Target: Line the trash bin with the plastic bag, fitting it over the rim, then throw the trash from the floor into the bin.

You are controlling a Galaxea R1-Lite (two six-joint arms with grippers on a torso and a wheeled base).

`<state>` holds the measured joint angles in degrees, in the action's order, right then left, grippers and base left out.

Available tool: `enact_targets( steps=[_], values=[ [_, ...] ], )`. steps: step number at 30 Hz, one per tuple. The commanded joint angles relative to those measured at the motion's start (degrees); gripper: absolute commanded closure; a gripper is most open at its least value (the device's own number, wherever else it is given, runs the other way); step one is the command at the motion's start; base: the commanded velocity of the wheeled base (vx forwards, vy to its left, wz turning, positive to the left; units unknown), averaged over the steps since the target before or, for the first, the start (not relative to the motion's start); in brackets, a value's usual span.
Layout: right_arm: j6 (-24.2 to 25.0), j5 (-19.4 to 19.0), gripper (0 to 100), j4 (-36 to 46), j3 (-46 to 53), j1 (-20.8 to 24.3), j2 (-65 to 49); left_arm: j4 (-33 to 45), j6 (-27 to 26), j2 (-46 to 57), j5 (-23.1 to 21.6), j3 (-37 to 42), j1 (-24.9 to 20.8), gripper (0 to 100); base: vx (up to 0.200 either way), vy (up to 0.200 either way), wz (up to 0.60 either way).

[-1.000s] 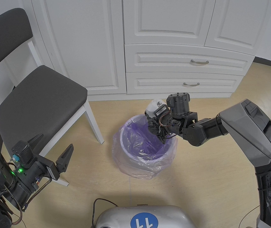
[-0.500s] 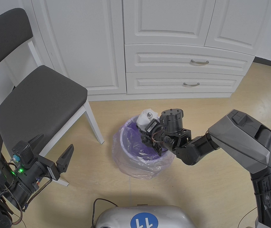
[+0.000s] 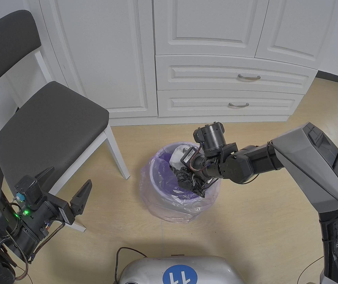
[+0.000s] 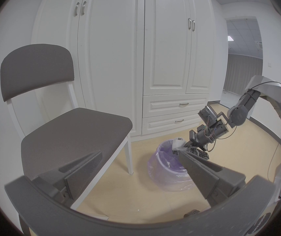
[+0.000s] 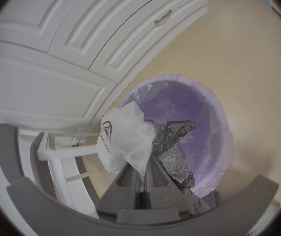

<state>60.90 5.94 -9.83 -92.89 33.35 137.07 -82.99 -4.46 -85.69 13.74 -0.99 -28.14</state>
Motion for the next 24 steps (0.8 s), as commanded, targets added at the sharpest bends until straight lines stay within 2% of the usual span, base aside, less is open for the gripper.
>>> enact_targets(
  steps=[1, 4, 8, 14, 18, 24],
  values=[
    [3.26, -0.31, 100, 10.44, -11.96, -1.89, 6.98, 0.02, -0.02, -0.45, -0.03, 0.99, 0.01, 0, 0.0, 0.0, 0.0],
    [4.22, -0.31, 100, 18.0, -19.34, -2.59, 10.5, 0.02, 0.16, -0.62, 0.06, 0.99, 0.01, 0, 0.0, 0.0, 0.0],
    [5.19, -0.4, 100, 24.68, -21.7, -3.03, 13.31, 0.02, -0.02, -0.62, 0.06, 0.99, 0.01, 0, 0.0, 0.0, 0.0],
    [4.75, -0.49, 100, 25.47, -21.7, -3.03, 13.75, 0.02, -0.02, -0.62, 0.06, 0.99, 0.01, 0, 0.0, 0.0, 0.0],
    [2.99, -2.51, 100, 29.43, -21.7, -2.59, 13.22, 0.02, -0.02, -0.62, 0.06, 0.99, 0.01, 0, 0.0, 0.0, 0.0],
    [3.34, -3.04, 100, 27.93, -21.7, -2.42, 12.87, 0.02, -0.02, -0.62, 0.06, 0.99, 0.01, 0, 0.0, 0.0, 0.0]
  ],
)
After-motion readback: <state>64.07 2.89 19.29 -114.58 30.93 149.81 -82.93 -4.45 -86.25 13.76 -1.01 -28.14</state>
